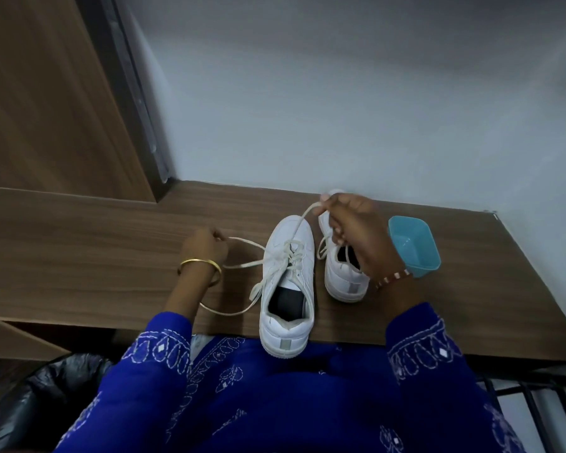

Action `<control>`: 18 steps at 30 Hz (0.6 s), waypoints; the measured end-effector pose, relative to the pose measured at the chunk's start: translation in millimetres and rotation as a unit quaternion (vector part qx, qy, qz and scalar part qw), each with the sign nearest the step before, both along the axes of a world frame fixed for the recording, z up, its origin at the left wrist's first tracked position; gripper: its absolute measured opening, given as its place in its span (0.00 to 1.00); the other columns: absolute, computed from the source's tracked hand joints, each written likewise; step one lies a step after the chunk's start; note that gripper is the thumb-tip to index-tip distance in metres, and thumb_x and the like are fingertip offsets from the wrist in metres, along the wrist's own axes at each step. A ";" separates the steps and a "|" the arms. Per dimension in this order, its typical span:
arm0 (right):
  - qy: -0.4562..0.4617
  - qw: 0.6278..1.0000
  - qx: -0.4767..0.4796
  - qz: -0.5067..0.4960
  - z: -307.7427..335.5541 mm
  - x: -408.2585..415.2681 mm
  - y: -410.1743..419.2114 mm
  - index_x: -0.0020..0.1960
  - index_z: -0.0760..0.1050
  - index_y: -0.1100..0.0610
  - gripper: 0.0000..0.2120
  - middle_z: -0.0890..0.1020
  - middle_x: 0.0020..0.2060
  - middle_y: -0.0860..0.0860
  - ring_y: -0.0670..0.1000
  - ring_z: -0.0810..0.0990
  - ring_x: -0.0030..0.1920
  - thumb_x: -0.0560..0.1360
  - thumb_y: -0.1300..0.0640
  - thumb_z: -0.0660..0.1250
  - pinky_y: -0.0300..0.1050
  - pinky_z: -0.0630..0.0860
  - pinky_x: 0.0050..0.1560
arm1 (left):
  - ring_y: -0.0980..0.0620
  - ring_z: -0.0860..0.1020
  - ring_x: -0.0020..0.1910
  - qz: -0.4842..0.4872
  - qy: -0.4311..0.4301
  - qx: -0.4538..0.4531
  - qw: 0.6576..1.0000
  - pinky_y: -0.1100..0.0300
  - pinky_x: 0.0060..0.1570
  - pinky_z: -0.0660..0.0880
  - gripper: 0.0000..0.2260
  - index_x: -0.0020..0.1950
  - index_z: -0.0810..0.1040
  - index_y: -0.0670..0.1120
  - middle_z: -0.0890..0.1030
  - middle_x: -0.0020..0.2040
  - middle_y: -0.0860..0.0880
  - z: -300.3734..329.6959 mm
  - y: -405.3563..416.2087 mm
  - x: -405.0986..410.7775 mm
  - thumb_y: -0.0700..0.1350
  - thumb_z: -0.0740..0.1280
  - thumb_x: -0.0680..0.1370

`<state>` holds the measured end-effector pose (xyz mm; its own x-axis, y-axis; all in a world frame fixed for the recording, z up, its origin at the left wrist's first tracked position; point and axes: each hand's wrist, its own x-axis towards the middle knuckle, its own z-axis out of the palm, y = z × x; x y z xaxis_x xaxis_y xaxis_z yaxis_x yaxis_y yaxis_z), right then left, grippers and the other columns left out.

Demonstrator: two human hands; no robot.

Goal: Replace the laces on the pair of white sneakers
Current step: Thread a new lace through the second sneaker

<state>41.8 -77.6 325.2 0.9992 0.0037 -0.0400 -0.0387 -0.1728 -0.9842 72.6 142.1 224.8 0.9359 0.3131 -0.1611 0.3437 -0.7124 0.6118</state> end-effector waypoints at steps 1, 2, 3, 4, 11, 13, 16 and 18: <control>0.014 0.999 -0.049 0.010 -3.3 -1.8 5.6 0.36 0.77 0.55 0.14 0.68 0.17 0.42 0.42 0.61 0.21 0.78 0.55 0.61 0.35 0.59 0.25 | 0.39 0.76 0.54 -0.023 -0.007 0.026 0.999 0.54 0.50 0.71 0.08 0.52 0.79 0.41 0.80 0.53 0.39 1.0 -6.0 -2.3 0.39 0.64 0.76; 0.027 0.996 -0.084 0.020 -6.6 -3.8 11.2 0.36 0.78 0.54 0.14 0.67 0.19 0.43 0.44 0.61 0.22 0.78 0.55 0.61 0.36 0.59 0.25 | 0.39 0.76 0.54 -0.048 -0.028 0.039 0.998 0.54 0.49 0.71 0.09 0.54 0.78 0.41 0.80 0.54 0.38 4.3 -13.5 -4.3 0.39 0.62 0.76; 0.035 0.993 -0.113 0.031 -10.7 -4.7 16.5 0.35 0.78 0.54 0.14 0.67 0.20 0.46 0.45 0.61 0.23 0.77 0.57 0.61 0.38 0.60 0.26 | 0.39 0.76 0.53 -0.075 -0.061 0.023 0.995 0.56 0.47 0.69 0.10 0.55 0.78 0.40 0.80 0.53 0.38 8.5 -21.4 -6.9 0.39 0.61 0.77; 0.036 0.989 -0.141 0.040 -14.2 -5.5 21.7 0.34 0.78 0.55 0.13 0.67 0.21 0.47 0.45 0.62 0.23 0.76 0.59 0.61 0.38 0.61 0.27 | 0.41 0.77 0.52 -0.103 -0.094 -0.028 0.990 0.58 0.45 0.68 0.11 0.56 0.78 0.39 0.80 0.53 0.38 13.9 -30.4 -9.9 0.40 0.60 0.78; -0.040 0.953 -0.298 0.029 -29.6 -4.0 27.6 0.36 0.75 0.62 0.08 0.71 0.26 0.47 0.43 0.67 0.28 0.73 0.62 0.63 0.33 0.63 0.29 | 0.55 0.73 0.27 -0.203 -0.125 -0.260 0.936 0.60 0.36 0.70 0.14 0.39 0.76 0.42 0.74 0.28 0.45 29.0 -65.3 -27.6 0.43 0.58 0.81; -0.031 0.947 -0.318 0.041 -27.3 -0.9 15.9 0.35 0.75 0.58 0.08 0.72 0.26 0.45 0.43 0.69 0.29 0.73 0.59 0.65 0.37 0.66 0.33 | 0.53 0.70 0.24 -0.171 -0.142 -0.225 0.949 0.59 0.33 0.67 0.17 0.31 0.73 0.47 0.73 0.25 0.44 26.2 -61.7 -26.9 0.44 0.60 0.80; -0.005 0.943 -0.329 0.049 -23.2 1.3 -5.6 0.38 0.79 0.61 0.10 0.75 0.26 0.48 0.43 0.71 0.29 0.74 0.56 0.67 0.38 0.67 0.34 | 0.59 0.69 0.22 -0.104 -0.172 -0.179 0.963 0.65 0.28 0.62 0.19 0.27 0.69 0.51 0.70 0.20 0.53 23.1 -48.4 -25.1 0.43 0.62 0.79; 0.008 0.946 -0.321 0.051 -22.7 -0.1 -17.5 0.42 0.81 0.63 0.09 0.74 0.26 0.47 0.42 0.71 0.28 0.75 0.60 0.65 0.36 0.68 0.33 | 0.57 0.68 0.23 -0.081 -0.179 -0.139 0.971 0.65 0.28 0.61 0.18 0.28 0.69 0.50 0.68 0.22 0.54 22.7 -40.5 -26.4 0.43 0.62 0.79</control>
<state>41.7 -95.1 302.5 0.9943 0.0698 -0.0808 -0.0030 -0.7381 -0.6747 46.3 101.7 247.5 0.9807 0.1489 0.1270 -0.0294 -0.5295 0.8478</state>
